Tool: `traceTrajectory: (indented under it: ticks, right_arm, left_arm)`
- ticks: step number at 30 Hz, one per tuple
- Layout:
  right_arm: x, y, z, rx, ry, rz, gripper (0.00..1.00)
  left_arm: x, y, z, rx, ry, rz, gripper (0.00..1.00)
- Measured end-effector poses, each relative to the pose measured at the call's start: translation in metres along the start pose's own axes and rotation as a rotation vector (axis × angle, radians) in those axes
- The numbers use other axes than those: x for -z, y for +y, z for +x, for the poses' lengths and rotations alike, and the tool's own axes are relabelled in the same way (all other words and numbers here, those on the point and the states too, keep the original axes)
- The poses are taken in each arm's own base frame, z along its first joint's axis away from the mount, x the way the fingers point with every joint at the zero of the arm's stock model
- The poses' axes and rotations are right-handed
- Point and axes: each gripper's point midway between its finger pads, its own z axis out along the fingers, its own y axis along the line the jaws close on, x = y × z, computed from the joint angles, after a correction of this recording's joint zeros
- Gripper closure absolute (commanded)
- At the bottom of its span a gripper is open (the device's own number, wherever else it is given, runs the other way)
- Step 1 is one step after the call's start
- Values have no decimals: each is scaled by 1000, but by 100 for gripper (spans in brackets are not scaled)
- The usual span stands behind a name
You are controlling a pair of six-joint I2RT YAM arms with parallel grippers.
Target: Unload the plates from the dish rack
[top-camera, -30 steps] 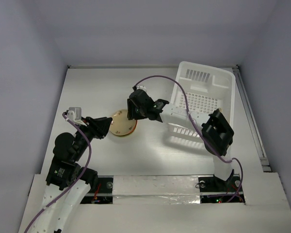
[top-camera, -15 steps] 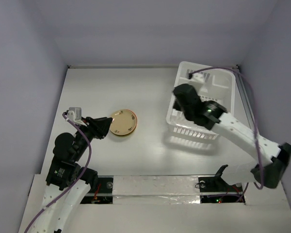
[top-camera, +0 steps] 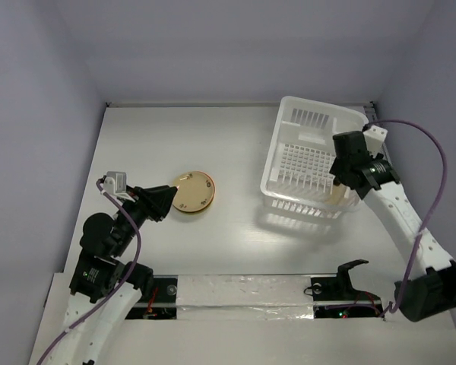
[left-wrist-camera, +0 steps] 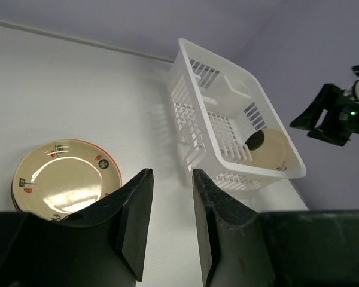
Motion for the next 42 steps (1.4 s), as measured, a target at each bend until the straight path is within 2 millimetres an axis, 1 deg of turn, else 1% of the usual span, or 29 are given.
traceTrajectory:
  ticks: [2,4,8,9,11,12,16,18,22,29,32,35,40,42]
  right_arm:
    - [-12,5,13,78,67,29,38]
    - [-21,7,22,135,115,61,41]
    - [-33,3,36,204,187,102,48]
    - [-34,1,38,214,201,107,53]
    - [-36,-2,42,227,224,111,59]
    - [-37,-2,43,235,235,113,65]
    - [-42,0,50,275,283,119,80]
    - [-45,1,50,295,298,130,85]
    - [-43,-1,46,355,334,160,99]
    - [-44,-1,26,414,342,223,100]
    - [-43,2,20,446,333,243,100]
    - [-41,9,19,498,324,257,100]
    - [-42,26,26,590,314,273,100]
    - [-42,31,25,622,299,290,100]
  left_arm:
    - [2,-2,-1,-1,-5,8,70]
    - [3,-4,-1,-2,-8,15,70]
    - [6,-8,-2,-3,-12,34,70]
    - [6,-9,-2,-3,-14,37,70]
    - [7,-10,-2,-3,-17,44,70]
    - [8,-11,-2,-4,-17,47,70]
    - [9,-13,-2,-3,-17,55,70]
    - [10,-14,-2,-3,-18,58,70]
    - [12,-15,-2,-4,-20,63,69]
    - [12,-16,-2,-3,-21,67,69]
    - [12,-16,-2,-3,-20,69,69]
    - [12,-16,-2,-3,-21,68,69]
    - [12,-16,-2,-3,-21,68,69]
    - [12,-16,-2,-3,-21,68,69]
